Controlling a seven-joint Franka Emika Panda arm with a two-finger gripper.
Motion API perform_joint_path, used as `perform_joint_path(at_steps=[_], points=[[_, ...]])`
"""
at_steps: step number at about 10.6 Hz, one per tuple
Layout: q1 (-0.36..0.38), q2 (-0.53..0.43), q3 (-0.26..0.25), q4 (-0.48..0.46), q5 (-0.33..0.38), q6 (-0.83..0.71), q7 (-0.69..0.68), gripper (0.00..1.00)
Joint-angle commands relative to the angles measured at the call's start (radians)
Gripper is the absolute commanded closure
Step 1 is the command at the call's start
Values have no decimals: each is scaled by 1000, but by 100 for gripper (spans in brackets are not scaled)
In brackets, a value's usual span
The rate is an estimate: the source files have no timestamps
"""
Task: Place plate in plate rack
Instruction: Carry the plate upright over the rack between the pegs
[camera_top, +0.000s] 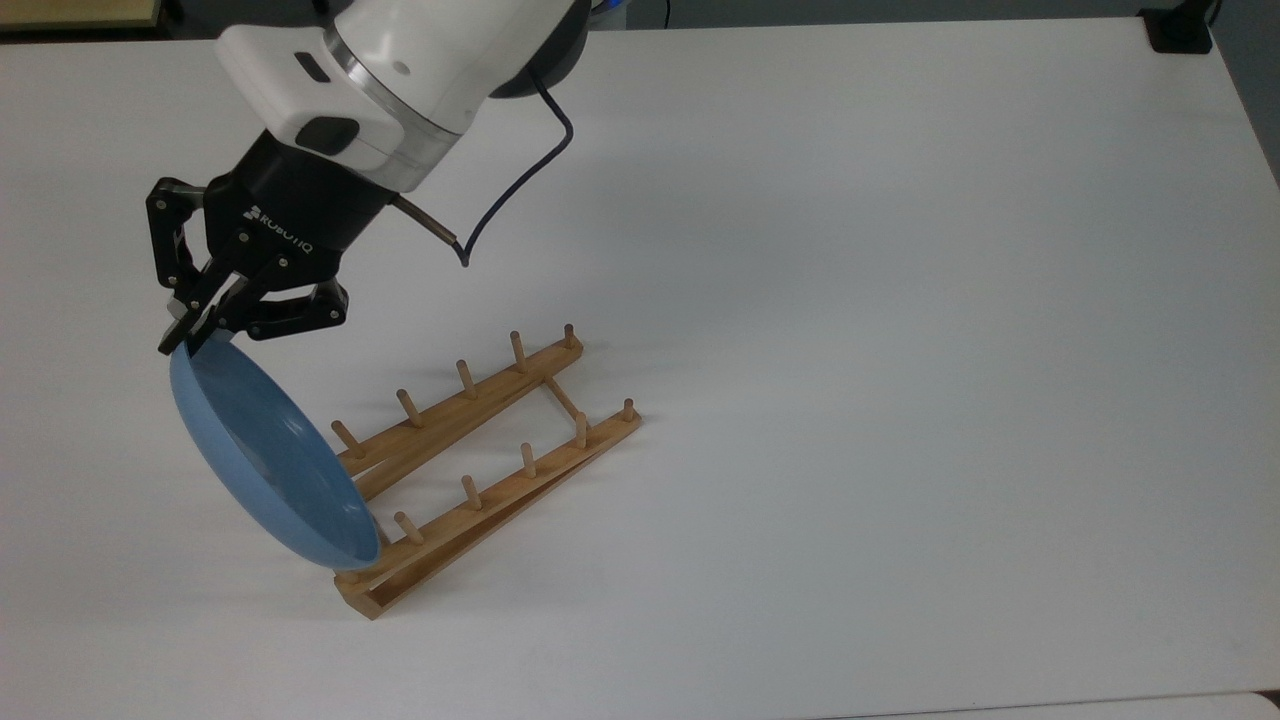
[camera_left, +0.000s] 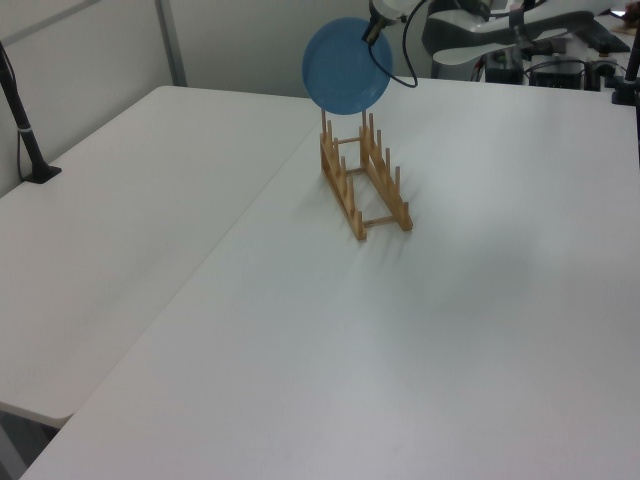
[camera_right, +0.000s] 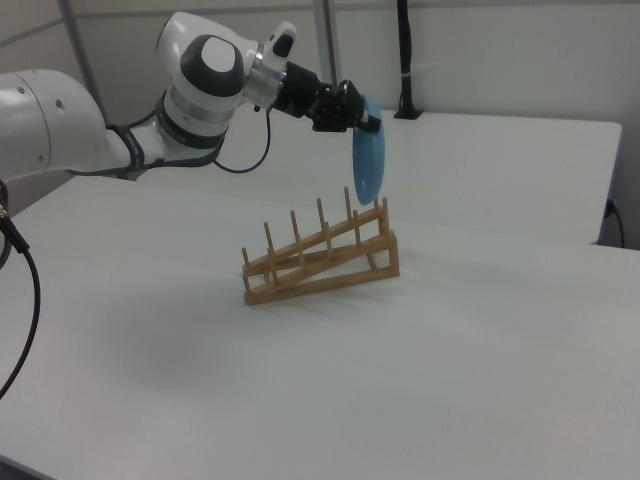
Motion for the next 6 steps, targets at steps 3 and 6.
perform_joint_path(at_steps=[3, 6], points=[[21, 47, -18, 9, -117, 21, 56, 100], [19, 70, 8, -11, -116, 21, 53, 100]])
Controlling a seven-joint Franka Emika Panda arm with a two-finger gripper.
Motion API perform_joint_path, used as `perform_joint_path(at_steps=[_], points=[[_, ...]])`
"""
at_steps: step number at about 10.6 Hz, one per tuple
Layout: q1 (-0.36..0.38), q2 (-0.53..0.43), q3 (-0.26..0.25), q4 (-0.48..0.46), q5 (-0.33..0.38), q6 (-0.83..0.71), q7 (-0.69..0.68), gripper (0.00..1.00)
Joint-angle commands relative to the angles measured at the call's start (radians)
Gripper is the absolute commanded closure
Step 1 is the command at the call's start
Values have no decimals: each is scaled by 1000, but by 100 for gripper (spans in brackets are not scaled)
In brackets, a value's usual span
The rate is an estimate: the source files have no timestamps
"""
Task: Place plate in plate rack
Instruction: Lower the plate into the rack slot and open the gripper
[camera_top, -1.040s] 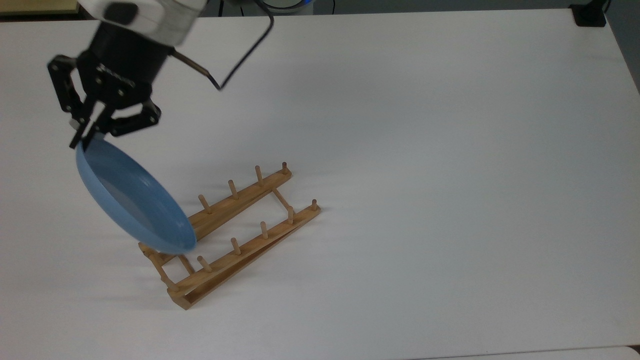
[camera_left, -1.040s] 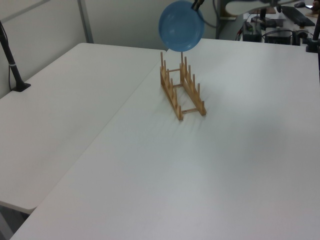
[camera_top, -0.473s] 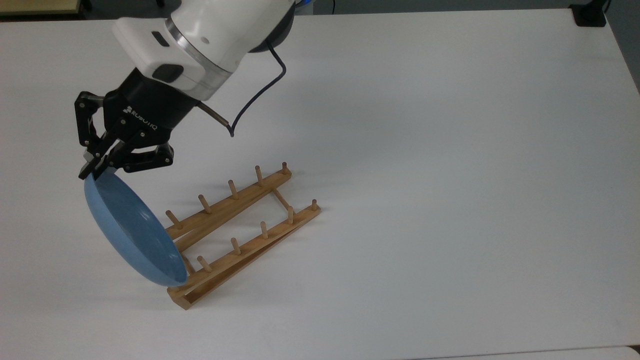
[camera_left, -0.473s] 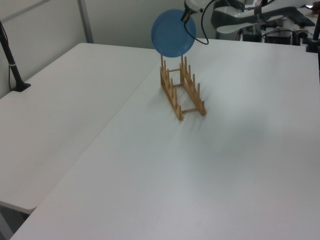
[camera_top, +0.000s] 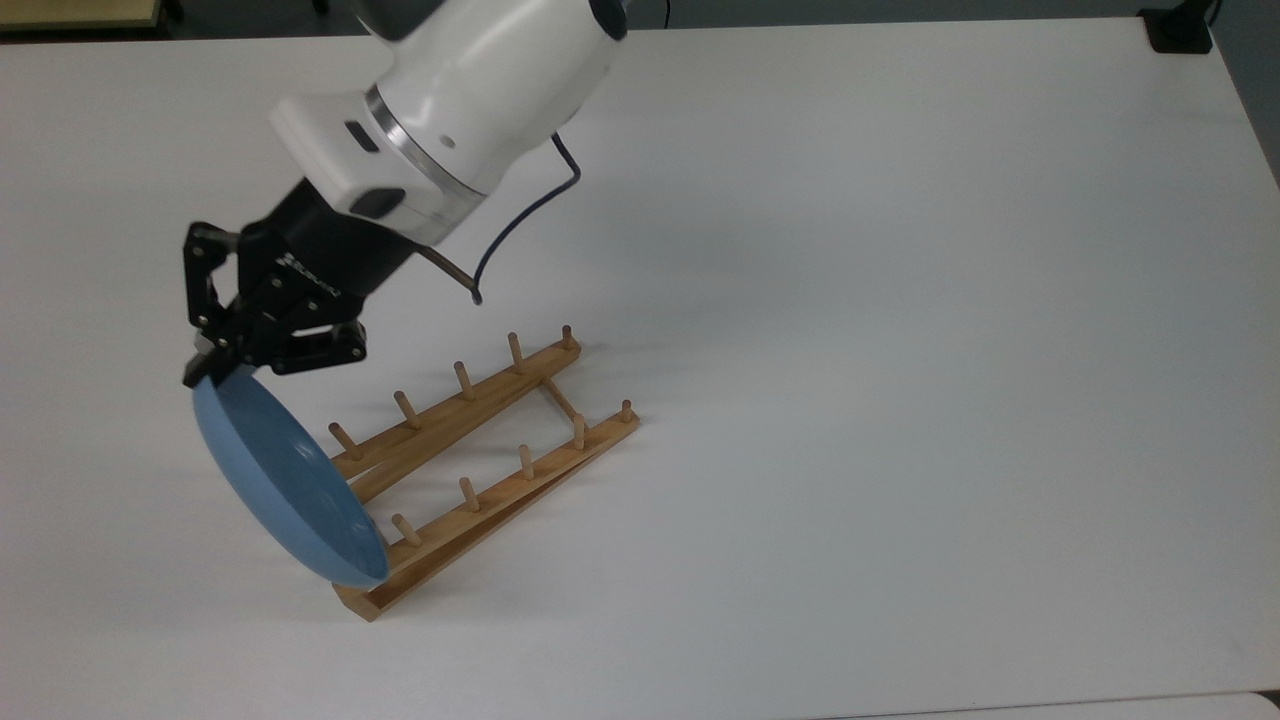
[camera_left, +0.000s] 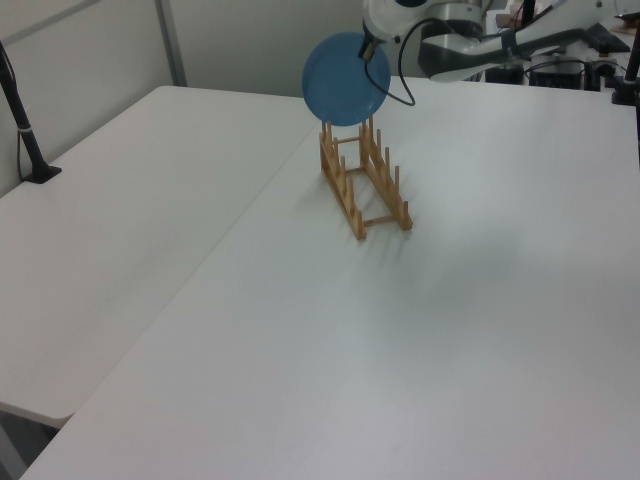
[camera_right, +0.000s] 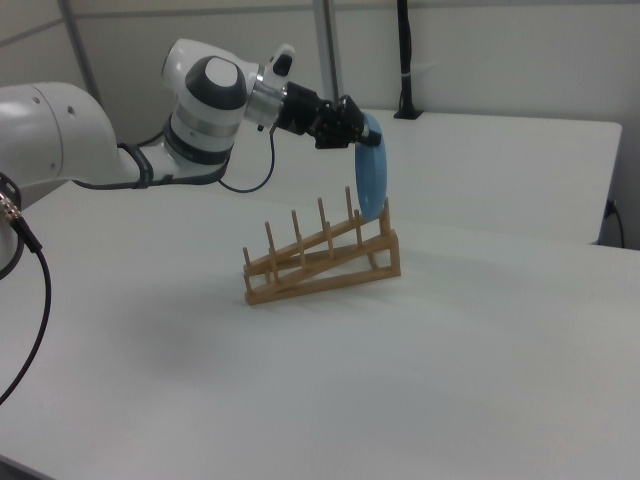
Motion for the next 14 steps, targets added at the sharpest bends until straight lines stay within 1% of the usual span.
perform_joint_path(at_steps=[1, 3, 4, 5, 6, 7, 9, 10, 11, 12, 13, 14], points=[[6, 26, 6, -11, -23, 20, 20, 100], [8, 37, 8, -29, -20, 22, 15, 100], [6, 37, 20, -34, -18, 22, 15, 100], [2, 37, 35, -40, -18, 22, 15, 89], [0, 37, 36, -45, -17, 22, 17, 51], [-1, 37, 36, -45, -17, 23, 20, 1], [-8, 33, 36, -45, -11, 35, 26, 0], [-9, 21, 36, -45, 0, 67, 29, 0], [-11, 2, 37, -45, 32, 81, 29, 0], [-14, -22, 43, -46, 81, 81, 27, 0], [-24, -61, 69, -57, 131, 81, 21, 0], [-32, -119, 109, -100, 197, 80, 18, 0]])
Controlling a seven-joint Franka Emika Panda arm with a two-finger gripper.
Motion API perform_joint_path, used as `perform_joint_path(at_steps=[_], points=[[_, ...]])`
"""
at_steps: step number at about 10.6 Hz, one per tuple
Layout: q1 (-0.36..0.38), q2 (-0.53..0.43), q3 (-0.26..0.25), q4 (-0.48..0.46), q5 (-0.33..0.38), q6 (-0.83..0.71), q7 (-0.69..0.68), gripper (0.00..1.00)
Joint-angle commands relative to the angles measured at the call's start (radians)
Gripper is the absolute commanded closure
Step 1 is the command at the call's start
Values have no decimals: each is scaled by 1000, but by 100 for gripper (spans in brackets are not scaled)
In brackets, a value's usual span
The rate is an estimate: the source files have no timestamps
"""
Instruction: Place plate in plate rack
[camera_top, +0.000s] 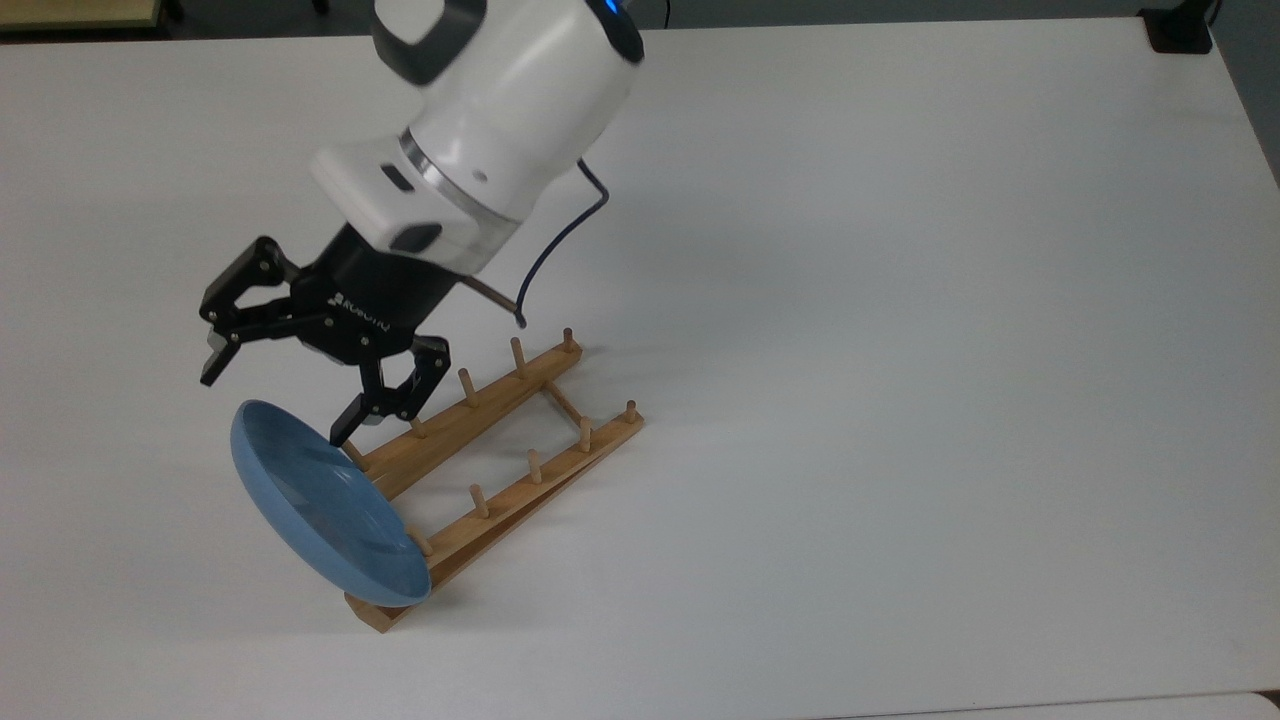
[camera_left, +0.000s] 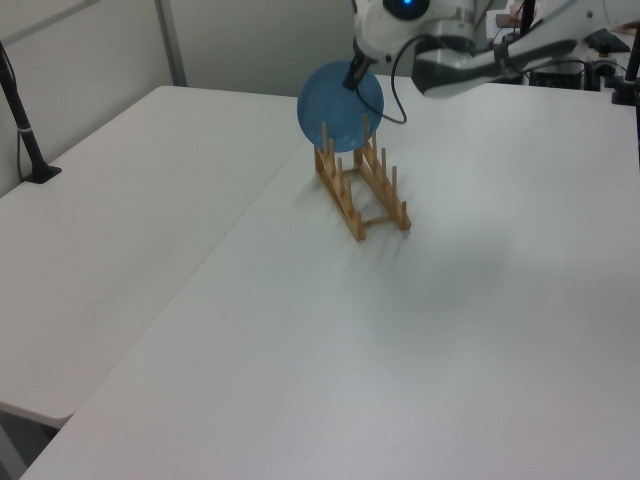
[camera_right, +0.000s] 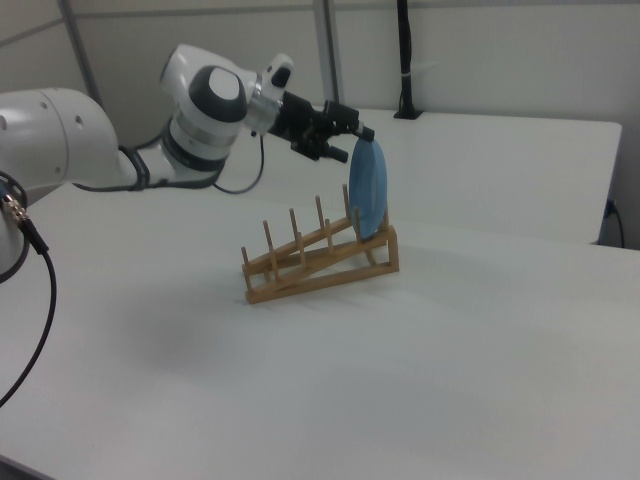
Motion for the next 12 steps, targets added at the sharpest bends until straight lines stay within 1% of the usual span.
perform_joint_path(at_steps=[1, 2, 3, 4, 5, 6, 7, 8, 9, 10, 12], points=[[-26, -191, 110, -133, 200, 3, -4, 0], [-34, -243, 156, -174, 300, -53, -4, 0], [-96, -286, 246, -196, 383, -156, -11, 0], [-171, -324, 340, -204, 481, -251, -12, 0], [-198, -355, 363, -204, 602, -358, -26, 0], [-204, -387, 365, -204, 699, -469, -79, 0], [-215, -417, 368, -205, 765, -599, -187, 0], [-225, -435, 365, -205, 816, -725, -321, 0], [-241, -451, 365, -219, 835, -802, -380, 0], [-247, -480, 361, -260, 836, -813, -386, 0], [-261, -477, 353, -285, 833, -797, -402, 0]])
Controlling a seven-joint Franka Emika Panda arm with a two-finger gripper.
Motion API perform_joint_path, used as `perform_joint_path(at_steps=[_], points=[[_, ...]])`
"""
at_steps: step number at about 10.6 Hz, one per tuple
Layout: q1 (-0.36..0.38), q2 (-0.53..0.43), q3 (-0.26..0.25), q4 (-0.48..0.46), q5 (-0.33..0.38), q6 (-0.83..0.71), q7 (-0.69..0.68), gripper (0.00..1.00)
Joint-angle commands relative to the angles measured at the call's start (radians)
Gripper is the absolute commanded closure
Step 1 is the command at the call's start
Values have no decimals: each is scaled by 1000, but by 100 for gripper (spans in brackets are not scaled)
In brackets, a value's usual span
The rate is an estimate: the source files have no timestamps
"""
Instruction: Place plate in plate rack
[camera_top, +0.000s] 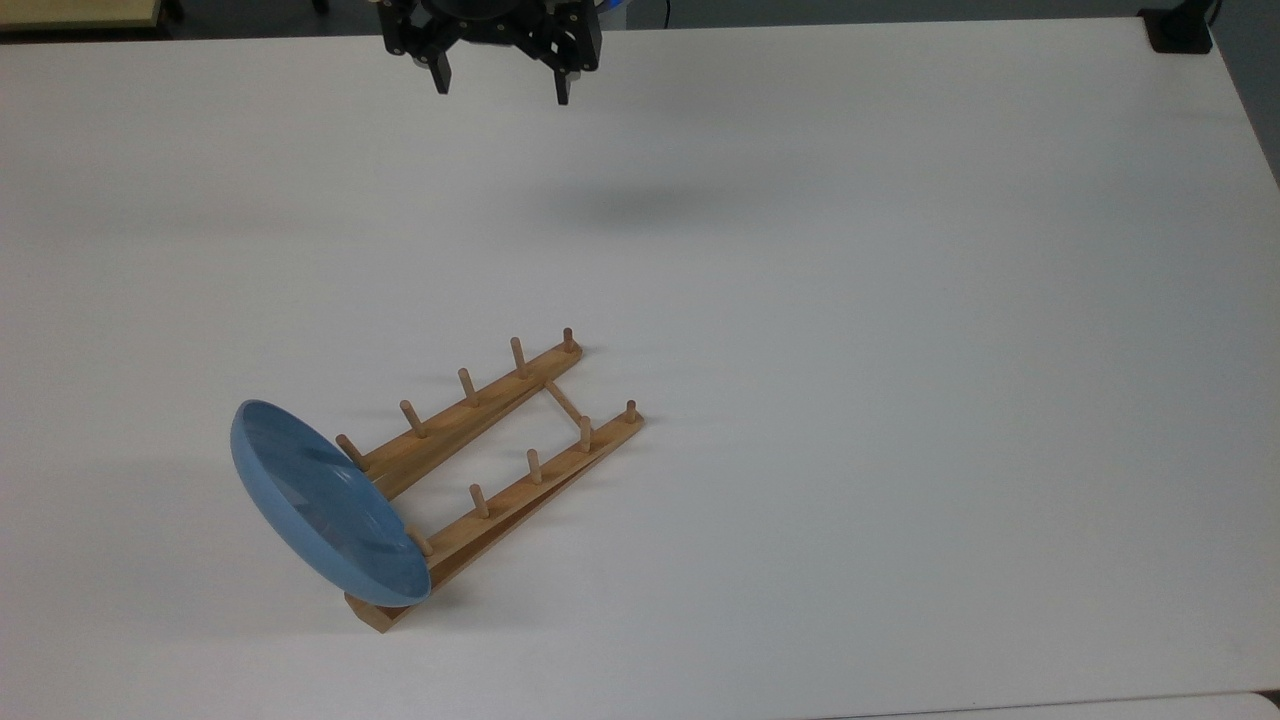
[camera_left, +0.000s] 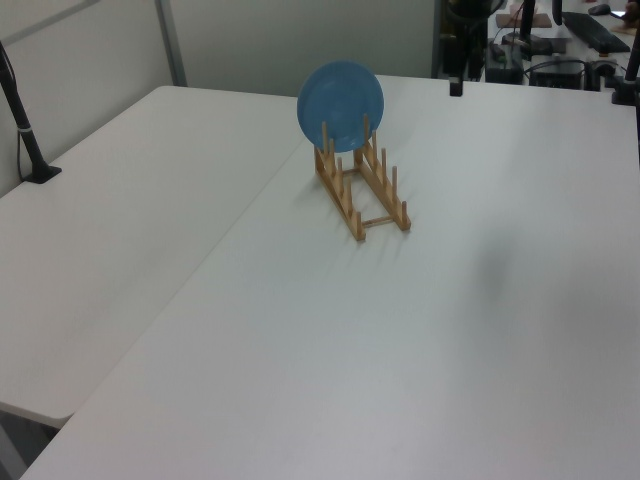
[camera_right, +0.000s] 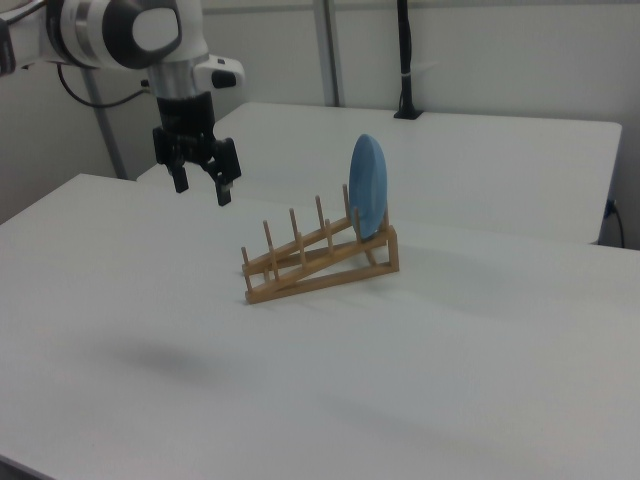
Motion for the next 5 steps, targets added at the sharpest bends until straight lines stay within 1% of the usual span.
perform_joint_path(at_steps=[1, 2, 3, 5], points=[[-30, -38, -9, -81, 21, 36, -40, 0], [-29, -41, -15, -81, 21, 37, -34, 0], [-23, -46, -34, -81, 21, 37, -34, 0], [-27, -38, -37, -78, 21, 34, -34, 0]])
